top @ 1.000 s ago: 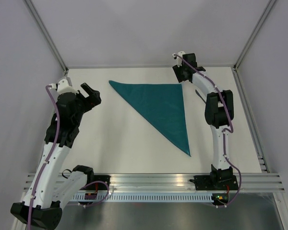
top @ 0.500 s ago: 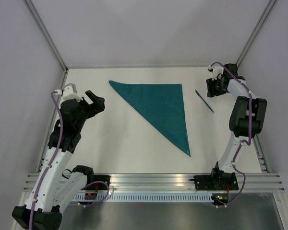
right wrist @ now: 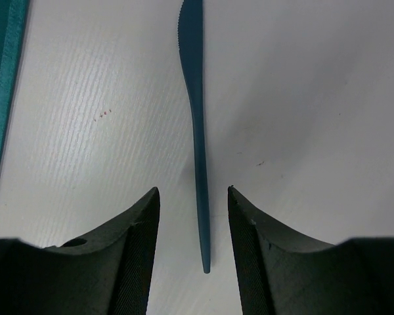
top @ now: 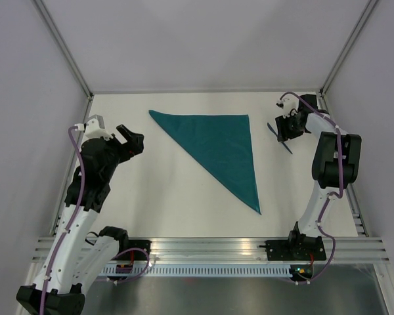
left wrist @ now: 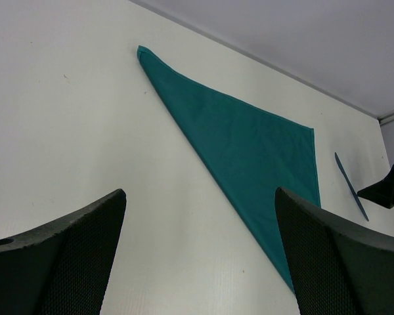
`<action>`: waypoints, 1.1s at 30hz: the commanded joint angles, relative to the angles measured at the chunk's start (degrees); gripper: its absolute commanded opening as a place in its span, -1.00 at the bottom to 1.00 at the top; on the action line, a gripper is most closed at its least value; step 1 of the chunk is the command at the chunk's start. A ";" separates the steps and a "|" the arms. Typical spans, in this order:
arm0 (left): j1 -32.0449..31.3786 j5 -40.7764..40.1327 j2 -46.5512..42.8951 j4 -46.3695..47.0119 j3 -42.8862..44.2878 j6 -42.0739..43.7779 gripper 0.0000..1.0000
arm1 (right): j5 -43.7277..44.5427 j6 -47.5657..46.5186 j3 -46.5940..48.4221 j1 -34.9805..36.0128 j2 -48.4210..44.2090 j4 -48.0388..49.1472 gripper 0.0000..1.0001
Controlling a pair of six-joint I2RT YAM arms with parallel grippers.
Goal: Fold the napkin, place the utensils inside, and roll it up
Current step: Grab a utensil with the right arm
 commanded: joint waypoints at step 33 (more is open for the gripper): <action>-0.05 1.23 -0.11 1.64 -0.35 -0.52 0.94 | -0.36 -2.55 1.14 0.10 4.19 -3.23 -0.99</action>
